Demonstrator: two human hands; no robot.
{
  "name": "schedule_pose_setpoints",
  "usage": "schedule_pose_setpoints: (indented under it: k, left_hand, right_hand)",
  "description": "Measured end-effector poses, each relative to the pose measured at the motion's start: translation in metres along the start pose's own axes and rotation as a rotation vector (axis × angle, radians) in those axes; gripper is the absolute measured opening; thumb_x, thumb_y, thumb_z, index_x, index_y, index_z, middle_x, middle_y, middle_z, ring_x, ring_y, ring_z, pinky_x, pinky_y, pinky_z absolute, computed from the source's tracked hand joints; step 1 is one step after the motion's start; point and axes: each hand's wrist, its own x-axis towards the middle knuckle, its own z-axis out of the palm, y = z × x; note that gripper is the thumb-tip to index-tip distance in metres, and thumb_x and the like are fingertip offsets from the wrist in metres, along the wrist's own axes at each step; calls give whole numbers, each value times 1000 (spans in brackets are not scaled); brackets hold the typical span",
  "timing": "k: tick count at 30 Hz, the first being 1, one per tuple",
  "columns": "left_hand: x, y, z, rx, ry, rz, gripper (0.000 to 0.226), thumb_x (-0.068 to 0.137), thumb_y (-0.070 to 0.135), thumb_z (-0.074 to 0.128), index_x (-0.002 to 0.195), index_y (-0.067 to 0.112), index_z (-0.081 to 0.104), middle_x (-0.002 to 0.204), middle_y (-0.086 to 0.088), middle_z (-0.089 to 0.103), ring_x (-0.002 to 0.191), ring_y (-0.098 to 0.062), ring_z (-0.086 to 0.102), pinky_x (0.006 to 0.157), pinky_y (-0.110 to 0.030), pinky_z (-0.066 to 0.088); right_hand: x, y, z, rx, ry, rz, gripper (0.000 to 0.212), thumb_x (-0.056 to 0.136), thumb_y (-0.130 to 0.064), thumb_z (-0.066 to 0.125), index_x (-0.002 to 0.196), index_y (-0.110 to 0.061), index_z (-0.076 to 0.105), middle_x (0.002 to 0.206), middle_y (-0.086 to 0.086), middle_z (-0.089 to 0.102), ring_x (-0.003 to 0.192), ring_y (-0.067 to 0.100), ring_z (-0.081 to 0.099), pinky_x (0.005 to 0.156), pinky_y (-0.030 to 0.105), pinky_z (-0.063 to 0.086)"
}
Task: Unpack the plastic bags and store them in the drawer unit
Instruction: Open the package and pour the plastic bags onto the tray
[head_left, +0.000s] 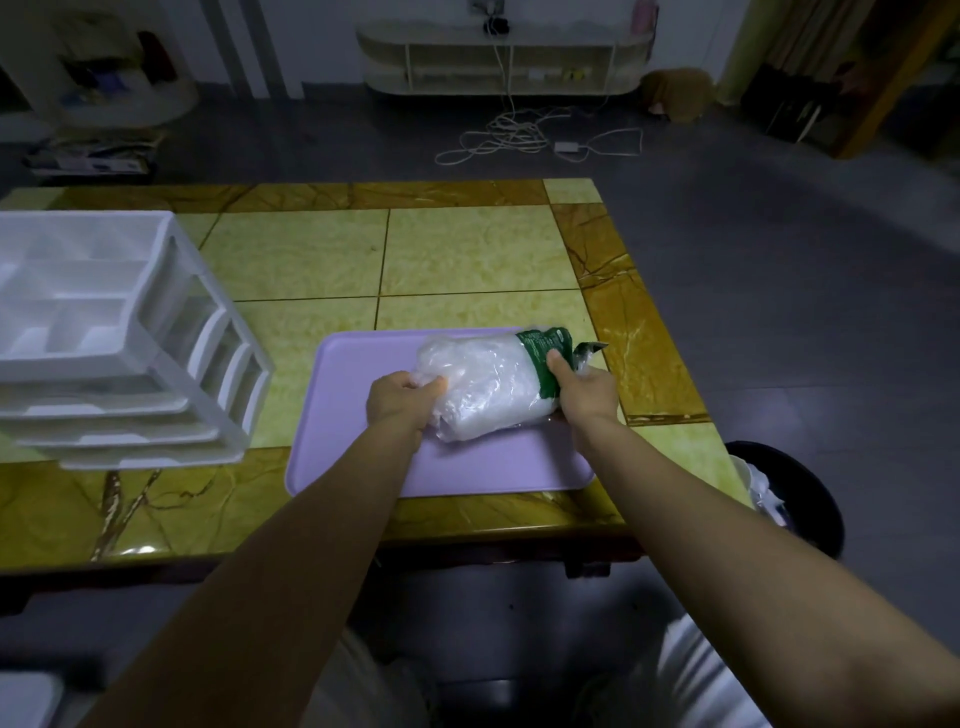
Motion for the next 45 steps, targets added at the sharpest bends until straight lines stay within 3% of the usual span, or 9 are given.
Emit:
schedule_pose_setpoints:
  k: [7, 11, 13, 15, 21, 28, 33, 39, 45]
  left_hand:
    - [3, -5, -17, 105, 108, 22, 29, 73, 31, 79, 71, 15, 56, 91, -15, 71, 87, -32, 66, 80, -37, 54]
    - [1, -9, -18, 30, 28, 18, 25, 79, 23, 73, 65, 17, 54, 76, -8, 62, 81, -27, 61, 74, -33, 52]
    - [-1, -5, -13, -1, -26, -5, 21, 83, 29, 69, 86, 11, 60, 100, -12, 63, 100, -33, 61, 82, -35, 50]
    - [-6, 0, -6, 95, -31, -37, 61, 83, 42, 67, 133, 15, 46, 137, -16, 45, 125, -36, 46, 102, -42, 42]
    - [-36, 1, 14, 808, 74, 561, 87, 80, 35, 68, 150, 39, 15, 151, -6, 19, 131, -30, 29, 100, -43, 34]
    - [-12, -8, 29, 843, -218, 395, 77, 89, 33, 59, 152, 27, 15, 142, -14, 41, 128, -36, 42, 105, -40, 36]
    - [-18, -17, 37, 828, -190, 333, 84, 81, 43, 65, 150, 29, 21, 141, -17, 37, 128, -39, 39, 102, -45, 36]
    - [-39, 14, 38, 733, 125, 778, 85, 71, 44, 59, 148, 35, 25, 153, -4, 25, 130, -28, 34, 100, -44, 32]
    - [-29, 5, 40, 973, -287, 671, 83, 83, 41, 58, 152, 31, 13, 159, -1, 17, 141, -29, 22, 109, -48, 27]
  right_hand:
    - [1, 2, -14, -80, 163, -28, 49, 84, -45, 68, 52, -13, 47, 55, 3, 51, 52, 18, 47, 59, 35, 38]
    - [-1, 2, -20, 151, -133, 146, 51, 76, -52, 72, 94, -4, 67, 86, 7, 69, 77, 25, 65, 67, 35, 52]
    - [-4, 4, -20, 149, -329, 222, 51, 74, -45, 76, 109, -10, 65, 99, 9, 73, 89, 29, 69, 66, 32, 55]
    - [-3, 8, -20, 49, -378, 225, 44, 77, -25, 77, 115, -7, 64, 103, 14, 72, 89, 30, 69, 71, 34, 56]
    - [-7, -1, -33, -55, -341, 150, 10, 88, -8, 64, 84, -12, 57, 69, 3, 57, 38, 2, 54, 35, 13, 37]
    - [-3, -4, -60, 65, -81, -25, 16, 85, -9, 59, 75, -21, 59, 89, 6, 68, 84, 25, 64, 73, 36, 52]
    - [10, 2, -82, 125, -10, 14, 16, 87, -11, 57, 75, -21, 55, 84, 8, 64, 74, 24, 59, 65, 32, 47]
    - [7, 10, -67, 52, -160, 98, 21, 92, -5, 51, 76, -18, 50, 67, 2, 51, 50, 12, 39, 31, 15, 27]
    - [2, 12, -50, -33, -263, 166, 22, 91, -6, 55, 73, -15, 46, 58, 6, 47, 41, 14, 39, 35, 17, 29]
